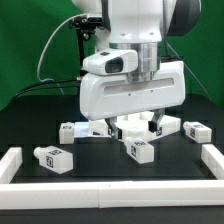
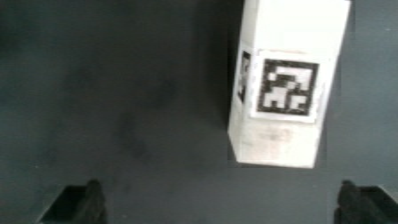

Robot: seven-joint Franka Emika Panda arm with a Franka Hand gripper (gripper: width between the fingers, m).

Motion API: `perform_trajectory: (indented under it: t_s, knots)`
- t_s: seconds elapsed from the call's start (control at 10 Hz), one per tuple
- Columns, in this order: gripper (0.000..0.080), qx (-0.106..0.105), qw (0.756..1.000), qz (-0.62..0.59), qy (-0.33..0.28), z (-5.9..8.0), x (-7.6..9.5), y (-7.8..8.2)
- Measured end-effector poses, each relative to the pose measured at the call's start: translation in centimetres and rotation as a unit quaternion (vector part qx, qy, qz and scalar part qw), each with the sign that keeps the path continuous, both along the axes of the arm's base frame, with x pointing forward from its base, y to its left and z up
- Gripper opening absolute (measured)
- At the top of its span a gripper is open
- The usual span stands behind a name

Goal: Assemble one leg

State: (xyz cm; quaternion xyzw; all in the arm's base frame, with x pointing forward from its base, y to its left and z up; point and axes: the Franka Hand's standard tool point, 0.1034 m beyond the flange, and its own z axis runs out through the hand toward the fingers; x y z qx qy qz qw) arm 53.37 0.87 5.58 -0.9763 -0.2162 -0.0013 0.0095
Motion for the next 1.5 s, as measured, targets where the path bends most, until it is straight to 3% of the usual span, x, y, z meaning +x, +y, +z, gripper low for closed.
perform_trajectory:
  t_s: [0.1, 0.2, 0.4, 0.6, 0.8, 0.9, 1.0, 1.2, 1.4, 1.5]
  knots:
    - [0.0649, 0.0, 1.0, -0.016, -0.004, -0.5, -0.3, 0.3]
    - [0.0649, 0.0, 1.0, -0.029, -0.002, -1.9, -1.5, 0.9]
    - [0.0649, 0.002, 0.999, -0.033, -0.005, -3.8, -2.1, 1.2]
    - [0.0649, 0.001, 0.999, -0.032, -0.008, -4.1, -2.1, 1.3]
    - [0.04, 0.001, 0.999, -0.032, -0.007, -4.1, -2.1, 1.3]
    - [0.04, 0.001, 0.999, -0.032, -0.008, -4.1, -2.1, 1.3]
    - [0.0284, -0.001, 1.0, -0.022, -0.003, -3.8, -2.2, 0.8]
    - [0.0284, -0.009, 1.0, 0.0, 0.012, -0.3, -2.6, -2.2]
    - [0.0284, -0.013, 1.0, 0.009, 0.011, 3.0, -3.7, -6.5]
    - [0.0284, -0.012, 0.999, -0.026, 0.019, 3.4, -4.1, -6.5]
